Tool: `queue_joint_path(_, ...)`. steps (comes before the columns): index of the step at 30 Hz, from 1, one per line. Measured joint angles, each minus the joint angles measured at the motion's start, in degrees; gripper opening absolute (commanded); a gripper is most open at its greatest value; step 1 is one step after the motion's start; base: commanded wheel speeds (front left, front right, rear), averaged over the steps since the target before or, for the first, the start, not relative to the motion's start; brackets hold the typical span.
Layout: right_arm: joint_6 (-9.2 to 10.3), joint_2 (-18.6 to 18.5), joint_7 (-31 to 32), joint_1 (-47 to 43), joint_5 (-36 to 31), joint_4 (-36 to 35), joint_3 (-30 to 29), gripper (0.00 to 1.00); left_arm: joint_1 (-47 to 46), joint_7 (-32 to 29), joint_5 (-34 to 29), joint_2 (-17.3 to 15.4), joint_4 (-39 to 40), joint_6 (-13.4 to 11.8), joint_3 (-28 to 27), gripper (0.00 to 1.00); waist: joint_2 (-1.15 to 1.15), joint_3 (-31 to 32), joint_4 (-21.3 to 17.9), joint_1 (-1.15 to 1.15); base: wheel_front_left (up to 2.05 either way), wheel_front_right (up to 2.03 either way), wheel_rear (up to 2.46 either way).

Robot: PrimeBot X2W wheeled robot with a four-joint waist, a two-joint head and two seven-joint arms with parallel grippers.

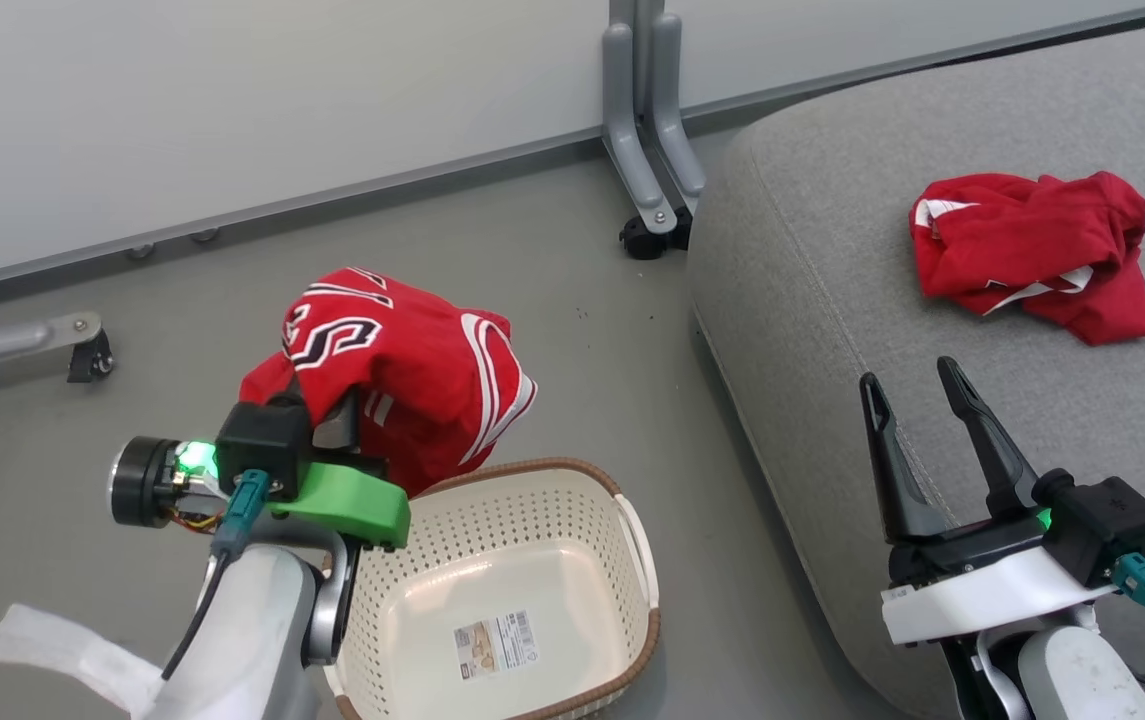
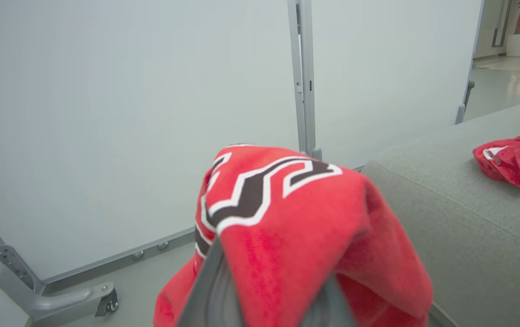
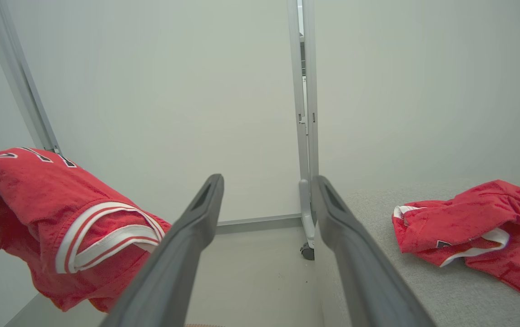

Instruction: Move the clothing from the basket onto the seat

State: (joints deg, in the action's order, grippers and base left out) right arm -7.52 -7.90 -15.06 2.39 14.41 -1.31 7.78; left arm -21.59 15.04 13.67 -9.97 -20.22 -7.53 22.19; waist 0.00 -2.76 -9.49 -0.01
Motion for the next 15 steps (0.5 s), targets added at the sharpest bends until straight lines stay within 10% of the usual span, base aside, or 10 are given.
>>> queue_joint_path(15,0.0,-0.48,0.0,-2.02,0.01,0.49,0.62,1.0,7.62,0.01,-6.27,4.42,22.99,2.92,-9.68,0.0,0.0,4.1,1.73,0.0,0.0,0.0,0.0)
